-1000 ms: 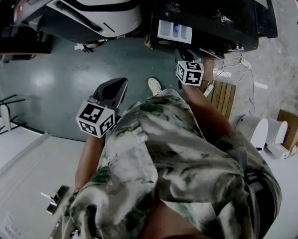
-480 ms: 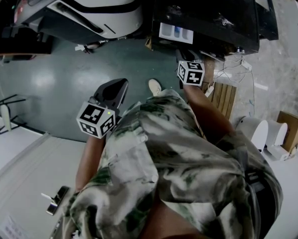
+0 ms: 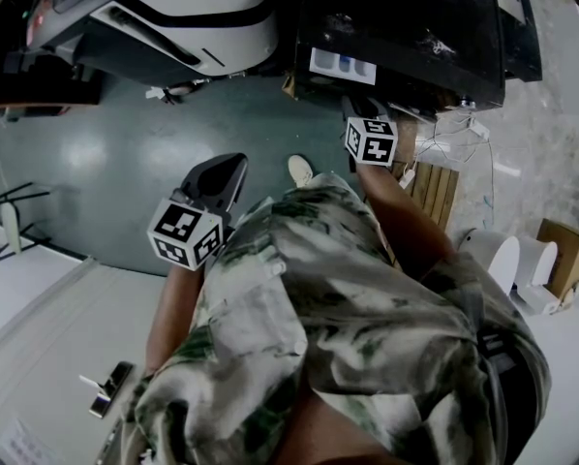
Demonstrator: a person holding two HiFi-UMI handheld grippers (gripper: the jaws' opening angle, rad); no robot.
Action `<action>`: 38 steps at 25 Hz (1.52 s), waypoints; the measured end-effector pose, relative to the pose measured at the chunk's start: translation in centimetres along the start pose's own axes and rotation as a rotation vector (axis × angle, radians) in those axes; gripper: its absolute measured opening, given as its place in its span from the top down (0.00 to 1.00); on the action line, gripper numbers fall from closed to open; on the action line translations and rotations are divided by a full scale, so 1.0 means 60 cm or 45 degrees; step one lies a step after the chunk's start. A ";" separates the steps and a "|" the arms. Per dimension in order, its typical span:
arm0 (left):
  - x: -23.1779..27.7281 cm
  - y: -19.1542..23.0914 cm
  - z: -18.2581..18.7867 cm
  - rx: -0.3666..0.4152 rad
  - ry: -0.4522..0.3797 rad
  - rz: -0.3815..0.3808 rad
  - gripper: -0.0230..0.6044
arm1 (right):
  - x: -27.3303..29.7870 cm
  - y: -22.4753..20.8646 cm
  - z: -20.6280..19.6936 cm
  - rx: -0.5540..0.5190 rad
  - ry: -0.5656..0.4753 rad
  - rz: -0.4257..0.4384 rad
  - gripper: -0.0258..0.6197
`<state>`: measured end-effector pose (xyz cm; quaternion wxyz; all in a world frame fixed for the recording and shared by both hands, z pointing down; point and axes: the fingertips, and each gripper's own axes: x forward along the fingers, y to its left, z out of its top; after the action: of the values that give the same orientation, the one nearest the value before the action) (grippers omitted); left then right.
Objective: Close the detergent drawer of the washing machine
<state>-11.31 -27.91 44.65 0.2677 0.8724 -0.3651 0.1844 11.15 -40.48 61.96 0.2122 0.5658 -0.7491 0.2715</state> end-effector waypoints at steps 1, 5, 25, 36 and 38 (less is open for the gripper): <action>0.001 0.001 0.001 -0.001 0.001 0.001 0.93 | 0.002 0.000 0.000 0.000 0.002 0.002 0.80; 0.006 0.006 0.003 -0.007 0.003 0.007 0.93 | 0.008 -0.003 0.003 0.000 0.007 0.005 0.80; 0.039 0.019 0.021 -0.007 0.008 0.014 0.93 | 0.042 -0.023 0.027 0.001 0.003 0.018 0.80; 0.049 0.031 0.031 -0.014 0.005 0.019 0.93 | 0.062 -0.034 0.044 0.000 0.004 0.010 0.80; 0.052 0.034 0.034 -0.015 0.003 0.020 0.93 | 0.065 -0.036 0.047 -0.004 0.004 0.008 0.80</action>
<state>-10.47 -32.02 45.32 0.2718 0.8676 -0.3728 0.1852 12.15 -45.64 62.60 0.2134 0.5626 -0.7510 0.2719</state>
